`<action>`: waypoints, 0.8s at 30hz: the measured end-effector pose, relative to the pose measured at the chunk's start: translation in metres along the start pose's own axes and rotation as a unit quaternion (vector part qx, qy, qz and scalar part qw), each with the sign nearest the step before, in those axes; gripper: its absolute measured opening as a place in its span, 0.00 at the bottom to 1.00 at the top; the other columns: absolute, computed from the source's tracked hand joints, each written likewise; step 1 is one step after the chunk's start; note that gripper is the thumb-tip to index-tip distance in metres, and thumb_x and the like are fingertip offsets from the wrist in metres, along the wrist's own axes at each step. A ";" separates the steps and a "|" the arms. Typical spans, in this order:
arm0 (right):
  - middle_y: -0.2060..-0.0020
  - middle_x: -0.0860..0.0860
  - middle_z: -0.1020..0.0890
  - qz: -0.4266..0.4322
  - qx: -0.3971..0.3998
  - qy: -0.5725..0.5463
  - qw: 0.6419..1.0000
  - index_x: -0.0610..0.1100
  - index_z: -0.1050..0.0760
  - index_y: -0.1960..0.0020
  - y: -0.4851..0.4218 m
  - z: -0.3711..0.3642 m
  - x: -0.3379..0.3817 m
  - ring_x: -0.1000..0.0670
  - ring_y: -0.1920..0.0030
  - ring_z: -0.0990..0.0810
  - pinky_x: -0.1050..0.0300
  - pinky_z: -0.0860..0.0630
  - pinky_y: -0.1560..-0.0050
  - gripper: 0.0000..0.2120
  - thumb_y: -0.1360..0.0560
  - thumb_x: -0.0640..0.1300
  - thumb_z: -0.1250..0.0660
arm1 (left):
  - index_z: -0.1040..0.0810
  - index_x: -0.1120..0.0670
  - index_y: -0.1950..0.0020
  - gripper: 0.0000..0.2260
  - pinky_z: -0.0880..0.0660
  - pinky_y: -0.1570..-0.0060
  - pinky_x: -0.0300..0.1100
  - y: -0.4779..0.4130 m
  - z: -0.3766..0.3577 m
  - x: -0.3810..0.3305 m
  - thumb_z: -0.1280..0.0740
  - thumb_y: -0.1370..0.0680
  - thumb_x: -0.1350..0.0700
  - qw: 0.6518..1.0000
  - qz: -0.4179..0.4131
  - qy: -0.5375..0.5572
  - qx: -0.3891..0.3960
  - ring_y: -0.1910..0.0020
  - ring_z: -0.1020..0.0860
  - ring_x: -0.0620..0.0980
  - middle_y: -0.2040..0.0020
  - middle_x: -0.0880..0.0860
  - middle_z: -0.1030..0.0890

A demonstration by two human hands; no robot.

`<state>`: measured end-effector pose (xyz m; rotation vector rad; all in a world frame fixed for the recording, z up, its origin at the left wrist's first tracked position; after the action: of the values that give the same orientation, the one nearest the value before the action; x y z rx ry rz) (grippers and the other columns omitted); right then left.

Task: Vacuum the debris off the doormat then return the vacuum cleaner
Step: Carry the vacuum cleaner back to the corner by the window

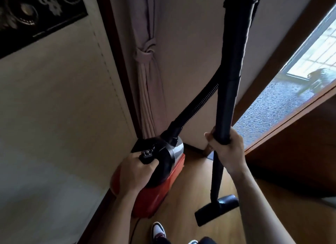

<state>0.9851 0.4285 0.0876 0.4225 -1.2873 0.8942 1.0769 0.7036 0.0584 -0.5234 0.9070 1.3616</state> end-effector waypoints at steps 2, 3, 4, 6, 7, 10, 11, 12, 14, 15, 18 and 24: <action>0.69 0.42 0.20 0.004 0.009 -0.007 1.000 0.44 0.23 0.57 -0.002 -0.007 0.001 0.35 0.69 0.19 0.36 0.20 0.66 0.09 0.29 0.44 0.23 | 0.25 0.58 0.73 0.12 0.32 0.76 0.33 0.000 0.001 0.006 0.27 0.31 0.59 1.000 0.008 -0.005 -0.008 0.71 0.24 0.44 0.74 0.46 0.22; 0.69 0.45 0.20 0.005 0.011 -0.014 1.000 0.46 0.22 0.56 -0.004 -0.009 0.000 0.38 0.70 0.20 0.42 0.20 0.67 0.09 0.30 0.45 0.22 | 0.25 0.58 0.73 0.12 0.32 0.76 0.32 -0.001 0.001 0.008 0.27 0.31 0.59 1.000 0.011 -0.009 -0.012 0.71 0.23 0.42 0.74 0.44 0.22; 0.69 0.49 0.20 -0.001 0.016 -0.020 1.000 0.49 0.21 0.55 -0.007 -0.012 -0.003 0.43 0.70 0.21 0.48 0.21 0.67 0.10 0.31 0.47 0.21 | 0.25 0.58 0.73 0.13 0.32 0.75 0.31 -0.001 -0.001 0.011 0.27 0.31 0.59 1.000 0.016 -0.013 -0.014 0.71 0.23 0.40 0.75 0.43 0.23; 0.69 0.55 0.21 -0.017 0.040 -0.024 0.999 0.55 0.20 0.51 -0.015 -0.020 -0.013 0.50 0.69 0.23 0.55 0.24 0.65 0.13 0.33 0.52 0.21 | 0.26 0.57 0.74 0.13 0.31 0.75 0.31 0.000 -0.006 0.016 0.27 0.31 0.59 0.999 0.029 -0.016 -0.018 0.72 0.24 0.38 0.77 0.44 0.24; 0.69 0.56 0.21 -0.023 0.056 -0.024 0.998 0.56 0.20 0.50 -0.019 -0.023 -0.019 0.52 0.68 0.23 0.56 0.24 0.63 0.14 0.33 0.55 0.22 | 0.24 0.57 0.73 0.12 0.31 0.75 0.31 0.001 -0.009 0.019 0.27 0.31 0.59 0.999 0.038 -0.014 -0.021 0.72 0.23 0.39 0.78 0.46 0.24; 0.67 0.54 0.22 -0.020 0.113 -0.081 0.990 0.52 0.21 0.45 -0.032 -0.029 -0.037 0.48 0.66 0.24 0.53 0.26 0.61 0.15 0.31 0.52 0.27 | 0.20 0.57 0.69 0.08 0.26 0.70 0.37 0.005 -0.020 0.028 0.26 0.31 0.58 0.997 0.069 -0.011 -0.033 0.71 0.22 0.43 0.73 0.48 0.21; 0.67 0.52 0.23 -0.020 0.137 -0.112 0.984 0.48 0.22 0.44 -0.036 -0.031 -0.042 0.47 0.65 0.25 0.51 0.27 0.60 0.15 0.30 0.49 0.29 | 0.19 0.57 0.68 0.07 0.23 0.68 0.43 0.006 -0.024 0.032 0.27 0.31 0.58 0.996 0.080 -0.005 -0.036 0.70 0.21 0.43 0.72 0.49 0.20; 0.66 0.51 0.22 -0.020 0.162 -0.134 0.977 0.45 0.23 0.43 -0.038 -0.033 -0.047 0.45 0.64 0.25 0.49 0.27 0.58 0.16 0.30 0.47 0.30 | 0.19 0.56 0.69 0.07 0.22 0.66 0.47 0.006 -0.028 0.036 0.27 0.31 0.58 0.995 0.087 -0.002 -0.040 0.69 0.20 0.45 0.72 0.49 0.20; 0.66 0.52 0.22 -0.025 0.188 -0.141 0.972 0.44 0.24 0.43 -0.043 -0.037 -0.060 0.46 0.63 0.24 0.50 0.27 0.57 0.15 0.29 0.44 0.30 | 0.20 0.57 0.70 0.08 0.20 0.65 0.50 0.005 -0.038 0.046 0.27 0.31 0.58 0.994 0.100 -0.009 -0.046 0.69 0.20 0.48 0.73 0.50 0.19; 0.65 0.52 0.22 -0.027 0.194 -0.139 0.971 0.43 0.23 0.45 -0.046 -0.039 -0.067 0.47 0.63 0.24 0.51 0.27 0.57 0.13 0.28 0.43 0.30 | 0.20 0.56 0.70 0.08 0.20 0.65 0.50 0.005 -0.043 0.051 0.27 0.31 0.58 0.993 0.105 -0.014 -0.048 0.69 0.19 0.49 0.73 0.51 0.19; 0.65 0.50 0.22 -0.003 0.206 -0.136 0.969 0.39 0.25 0.53 -0.052 -0.047 -0.089 0.49 0.64 0.24 0.54 0.26 0.60 0.03 0.24 0.36 0.31 | 0.21 0.55 0.70 0.09 0.21 0.65 0.49 0.003 -0.062 0.067 0.27 0.30 0.58 0.992 0.112 -0.020 -0.054 0.68 0.19 0.50 0.72 0.51 0.19; 0.66 0.44 0.21 0.007 0.182 -0.110 0.977 0.46 0.26 0.55 -0.063 -0.073 -0.162 0.45 0.67 0.23 0.50 0.24 0.61 0.09 0.24 0.33 0.32 | 0.22 0.53 0.71 0.12 0.30 0.71 0.40 -0.015 -0.117 0.126 0.27 0.28 0.59 0.993 0.113 -0.009 -0.046 0.71 0.21 0.43 0.74 0.50 0.21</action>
<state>1.0770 0.3888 -0.0723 0.8197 -1.3287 1.1248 1.0573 0.6855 -0.1122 -0.4882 0.9115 1.6164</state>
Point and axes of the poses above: each hand's wrist, its own y-axis away from the middle knuckle, its own z-axis out of the back of the hand, x = y × z, the point moved 8 cm from there along -y, towards the middle knuckle
